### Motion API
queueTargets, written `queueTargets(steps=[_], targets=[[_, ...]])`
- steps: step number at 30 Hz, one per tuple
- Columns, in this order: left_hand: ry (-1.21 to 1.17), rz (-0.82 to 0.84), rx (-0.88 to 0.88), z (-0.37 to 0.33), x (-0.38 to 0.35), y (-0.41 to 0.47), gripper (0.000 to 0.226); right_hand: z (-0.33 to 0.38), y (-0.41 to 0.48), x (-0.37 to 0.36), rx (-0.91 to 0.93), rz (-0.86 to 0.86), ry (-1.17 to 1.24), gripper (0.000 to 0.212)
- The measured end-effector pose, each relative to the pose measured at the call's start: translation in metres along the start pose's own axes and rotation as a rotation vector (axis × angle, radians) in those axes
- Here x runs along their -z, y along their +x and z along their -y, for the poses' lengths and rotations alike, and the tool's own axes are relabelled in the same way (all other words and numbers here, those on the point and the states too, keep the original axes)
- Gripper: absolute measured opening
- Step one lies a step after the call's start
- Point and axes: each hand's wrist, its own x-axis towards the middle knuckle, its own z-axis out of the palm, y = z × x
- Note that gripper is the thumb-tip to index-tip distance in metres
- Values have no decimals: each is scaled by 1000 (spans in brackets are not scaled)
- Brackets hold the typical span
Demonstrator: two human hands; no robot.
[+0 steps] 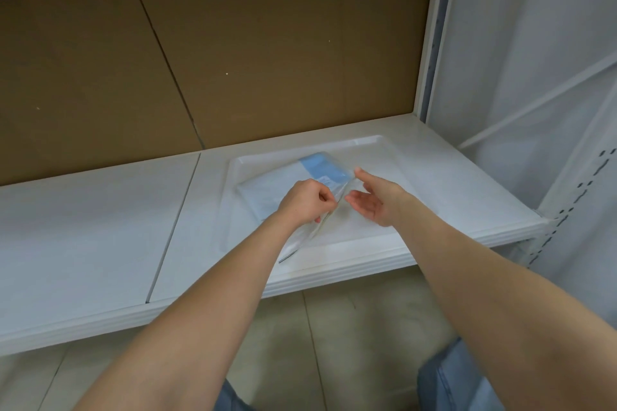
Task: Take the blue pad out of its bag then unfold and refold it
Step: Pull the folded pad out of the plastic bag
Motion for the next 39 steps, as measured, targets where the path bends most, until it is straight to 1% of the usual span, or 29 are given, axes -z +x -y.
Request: queueTargets(steps=[3,5,7,10,13,15,18,25,27,30,33,39], targets=[[-35,1,26,-7,-7,4,14,-5,-2,2,-31,116,-299,45],[-68,17,48,-10,-10,6,14,-8,-1,3,-27,156,-376,44],[-136,37,79,-13,-10,7,17,-8,-1,5,-18,172,-401,39],[-213,52,119,-14,-9,9,24,-8,-3,4,10,183,-394,24],[-273,61,158,-14,-9,8,21,-8,-6,2,26,183,-372,9],[-312,66,181,-13,-9,7,21,-8,-7,2,33,181,-341,4],[-376,64,201,-12,-7,5,21,-8,-7,3,46,165,-297,4],[-452,-3,216,-13,-9,3,28,-9,-7,2,68,133,-220,14],[-489,-33,228,-13,-9,4,28,-9,-6,1,79,115,-208,15],[-555,-123,267,-11,-8,7,29,-9,-3,1,82,63,-199,11],[-512,-202,288,-3,-4,10,27,-11,0,3,101,1,-249,10],[-338,-221,243,-4,-6,13,16,-13,1,-1,131,-31,-284,6]])
